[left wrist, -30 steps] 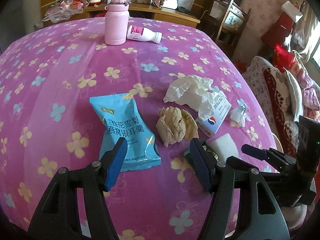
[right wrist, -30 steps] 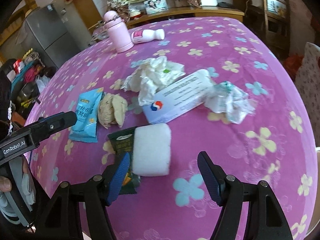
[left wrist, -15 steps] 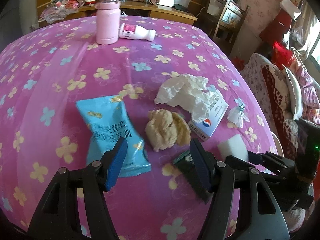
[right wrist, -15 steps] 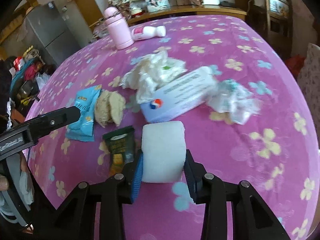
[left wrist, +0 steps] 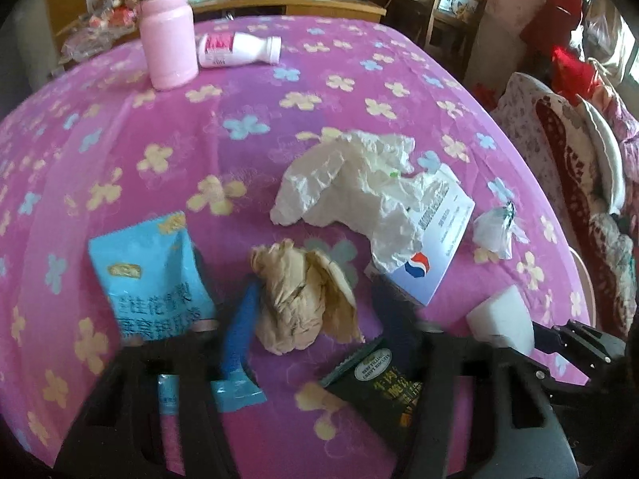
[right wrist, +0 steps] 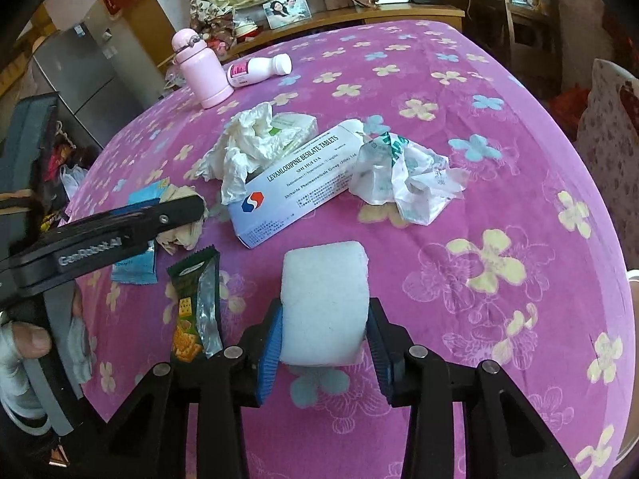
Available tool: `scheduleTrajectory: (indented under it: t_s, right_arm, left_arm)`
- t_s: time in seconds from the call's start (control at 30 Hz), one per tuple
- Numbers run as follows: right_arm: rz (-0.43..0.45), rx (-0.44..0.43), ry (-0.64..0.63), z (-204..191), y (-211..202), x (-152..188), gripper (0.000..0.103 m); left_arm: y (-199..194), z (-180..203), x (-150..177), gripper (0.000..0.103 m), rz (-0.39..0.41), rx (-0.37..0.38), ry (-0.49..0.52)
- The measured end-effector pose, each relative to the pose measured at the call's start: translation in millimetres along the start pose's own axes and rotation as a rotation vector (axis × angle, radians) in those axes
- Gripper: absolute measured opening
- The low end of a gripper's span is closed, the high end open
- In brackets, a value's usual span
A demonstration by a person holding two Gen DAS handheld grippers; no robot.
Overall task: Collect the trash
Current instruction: 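Grasp the crumpled brown paper with the left gripper while the right gripper holds the sponge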
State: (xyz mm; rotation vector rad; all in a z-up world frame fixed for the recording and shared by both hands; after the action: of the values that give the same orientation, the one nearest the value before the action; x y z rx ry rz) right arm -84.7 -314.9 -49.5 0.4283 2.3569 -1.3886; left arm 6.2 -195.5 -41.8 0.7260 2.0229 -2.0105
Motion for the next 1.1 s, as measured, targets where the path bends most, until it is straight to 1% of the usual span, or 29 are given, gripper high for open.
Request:
scheduleTrajectory:
  t_s: [0.03, 0.07, 0.13, 0.43, 0.57, 0.87, 1.0, 1.1]
  right_arm:
    - [-0.001, 0.000, -0.004, -0.3, 0.0, 0.1, 0.038]
    - [-0.002, -0.001, -0.006, -0.6, -0.1, 0.3, 0.038]
    - [0.000, -0.002, -0.005, -1.2, -0.7, 0.3, 0.038]
    - [0.029, -0.014, -0.022, -14.2, -7.0, -6.5, 0.038]
    - [0.043, -0.015, -0.029, -18.8, -12.2, -8.6, 0.038]
    - [0.087, 0.000, -0.035, -17.3, -38.6, -9.5, 0.038]
    - [0.097, 0.013, -0.033, -10.5, -50.1, -7.0, 0.038]
    - [0.109, 0.024, -0.027, -3.4, -59.8, -5.8, 0.038]
  left_arm:
    - [1.7, -1.9, 1.6, 0.021, -0.010, -0.003, -0.002]
    - [1.0, -2.5, 2.4, 0.021, -0.007, -0.002, -0.004]
    - [-3.6, -4.5, 4.1, 0.018, 0.003, 0.006, -0.005]
    - [-40.1, -8.1, 8.6, 0.017, 0.061, 0.052, -0.026]
    - [-52.6, -3.4, 9.1, 0.017, 0.083, 0.057, -0.017]
    - [-76.7, 16.1, 10.0, 0.017, 0.133, 0.065, 0.018]
    - [-83.6, 31.1, 10.9, 0.017, 0.141, 0.080, 0.040]
    - [-87.2, 45.2, 10.8, 0.017, 0.140, 0.106, 0.053]
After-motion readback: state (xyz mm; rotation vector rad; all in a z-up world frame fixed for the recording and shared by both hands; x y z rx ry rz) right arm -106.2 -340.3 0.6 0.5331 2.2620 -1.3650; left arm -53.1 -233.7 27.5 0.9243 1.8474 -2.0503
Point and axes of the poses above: each gripper's, at about its wrist camera, not at the fingertips, and y roughly the way its jaws point, z to its right, x to its underside, the point moved 10 cm from there along y, roughly the way its jaws point, and after that the axes turned 13 degrees about -x, right-handed, at the moved point
